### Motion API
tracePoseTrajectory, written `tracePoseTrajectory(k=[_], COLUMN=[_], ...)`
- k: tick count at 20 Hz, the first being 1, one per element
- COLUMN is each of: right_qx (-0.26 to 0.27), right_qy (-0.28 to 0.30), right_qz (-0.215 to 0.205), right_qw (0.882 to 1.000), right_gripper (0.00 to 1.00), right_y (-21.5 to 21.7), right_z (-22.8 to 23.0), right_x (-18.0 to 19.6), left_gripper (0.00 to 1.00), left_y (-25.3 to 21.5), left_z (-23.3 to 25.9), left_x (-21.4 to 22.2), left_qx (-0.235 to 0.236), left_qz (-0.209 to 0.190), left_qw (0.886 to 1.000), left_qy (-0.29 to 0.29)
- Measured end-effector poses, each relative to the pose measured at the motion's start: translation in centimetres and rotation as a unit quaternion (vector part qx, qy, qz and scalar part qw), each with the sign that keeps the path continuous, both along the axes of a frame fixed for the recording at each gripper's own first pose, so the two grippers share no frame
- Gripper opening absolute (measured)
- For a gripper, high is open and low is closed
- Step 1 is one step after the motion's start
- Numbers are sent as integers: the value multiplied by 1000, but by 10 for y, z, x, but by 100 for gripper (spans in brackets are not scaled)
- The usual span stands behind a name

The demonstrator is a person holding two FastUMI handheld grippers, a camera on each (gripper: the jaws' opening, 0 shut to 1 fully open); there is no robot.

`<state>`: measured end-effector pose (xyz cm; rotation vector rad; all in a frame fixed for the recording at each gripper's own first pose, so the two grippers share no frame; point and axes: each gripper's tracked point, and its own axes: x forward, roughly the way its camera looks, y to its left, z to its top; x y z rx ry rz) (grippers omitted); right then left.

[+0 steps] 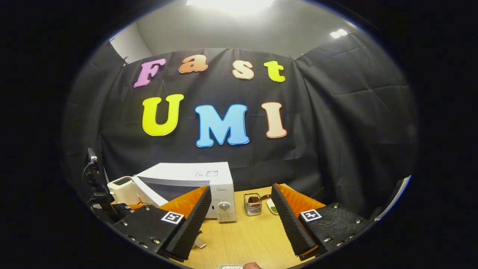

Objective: Open the microwave oven with the left hand, put the food in, and close the microwave oven.

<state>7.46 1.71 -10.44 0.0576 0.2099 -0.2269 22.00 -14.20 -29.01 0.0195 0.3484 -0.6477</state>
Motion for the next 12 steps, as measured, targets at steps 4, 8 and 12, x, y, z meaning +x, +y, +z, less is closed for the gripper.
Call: tracePoseTrajectory(k=[4, 8, 12], right_qx=[-3, -9, -11], right_qy=[6, 13, 20], right_qz=[-14, -27, -33], right_qw=[1000, 1000, 999], right_gripper=[98, 98, 98], right_y=[-8, -15, -18], right_z=[-2, -4, -7], right_x=[-2, -3, -3], left_gripper=[7, 7, 7], left_y=[-16, -25, -28], left_z=[-6, -14, -18], left_x=[22, 40, 58], left_qx=[0, 4, 2], left_qz=[-4, -3, 6], left_qw=[1000, 1000, 1000], left_qy=[-1, 4, 7])
